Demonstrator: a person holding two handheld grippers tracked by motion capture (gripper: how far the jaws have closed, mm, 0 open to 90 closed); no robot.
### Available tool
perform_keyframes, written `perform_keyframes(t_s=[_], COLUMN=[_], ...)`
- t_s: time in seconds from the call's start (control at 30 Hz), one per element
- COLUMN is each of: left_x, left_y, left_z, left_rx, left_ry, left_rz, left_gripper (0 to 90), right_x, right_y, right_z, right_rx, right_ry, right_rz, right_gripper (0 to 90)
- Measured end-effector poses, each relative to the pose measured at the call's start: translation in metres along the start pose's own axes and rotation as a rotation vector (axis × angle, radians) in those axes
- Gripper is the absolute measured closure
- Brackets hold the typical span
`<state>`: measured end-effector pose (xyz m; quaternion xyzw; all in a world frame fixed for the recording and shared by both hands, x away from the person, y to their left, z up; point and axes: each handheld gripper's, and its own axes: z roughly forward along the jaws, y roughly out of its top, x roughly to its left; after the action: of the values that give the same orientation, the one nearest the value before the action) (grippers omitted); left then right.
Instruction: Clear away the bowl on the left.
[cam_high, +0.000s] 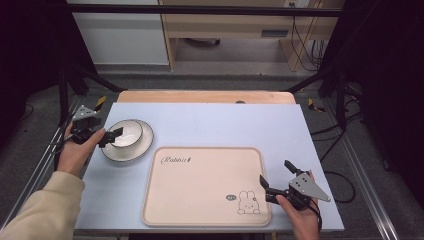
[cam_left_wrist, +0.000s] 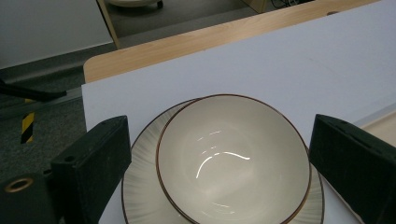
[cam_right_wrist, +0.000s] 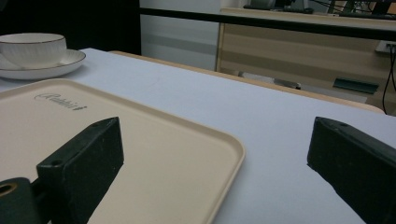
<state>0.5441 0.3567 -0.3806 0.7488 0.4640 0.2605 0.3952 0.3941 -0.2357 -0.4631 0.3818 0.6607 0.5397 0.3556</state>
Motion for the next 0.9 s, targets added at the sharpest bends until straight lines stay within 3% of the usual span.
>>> perform_keyframes(t_s=[0.43,0.53,0.73,0.9], left_x=[0.012,0.013,0.016,0.020], left_y=[-0.008,-0.009,-0.012,-0.016], left_z=[0.017,0.020,0.024,0.026], left_rx=[0.039,0.042,0.077,0.096], left_ry=[0.046,0.045,0.088,0.097], left_rz=[-0.069,-0.073,-0.084,-0.136], left_gripper=[8.7,12.8,17.2,27.1], right_x=[0.008,0.009,0.009,0.008], right_y=[0.002,0.002,0.002,0.002], right_z=[0.002,0.003,0.003,0.003], right_rx=[0.000,0.002,0.007,0.005], right_ry=[-0.007,-0.008,-0.009,-0.011], right_rz=[-0.008,-0.005,-0.001,0.002], right_gripper=[4.5,4.9,5.1,5.1])
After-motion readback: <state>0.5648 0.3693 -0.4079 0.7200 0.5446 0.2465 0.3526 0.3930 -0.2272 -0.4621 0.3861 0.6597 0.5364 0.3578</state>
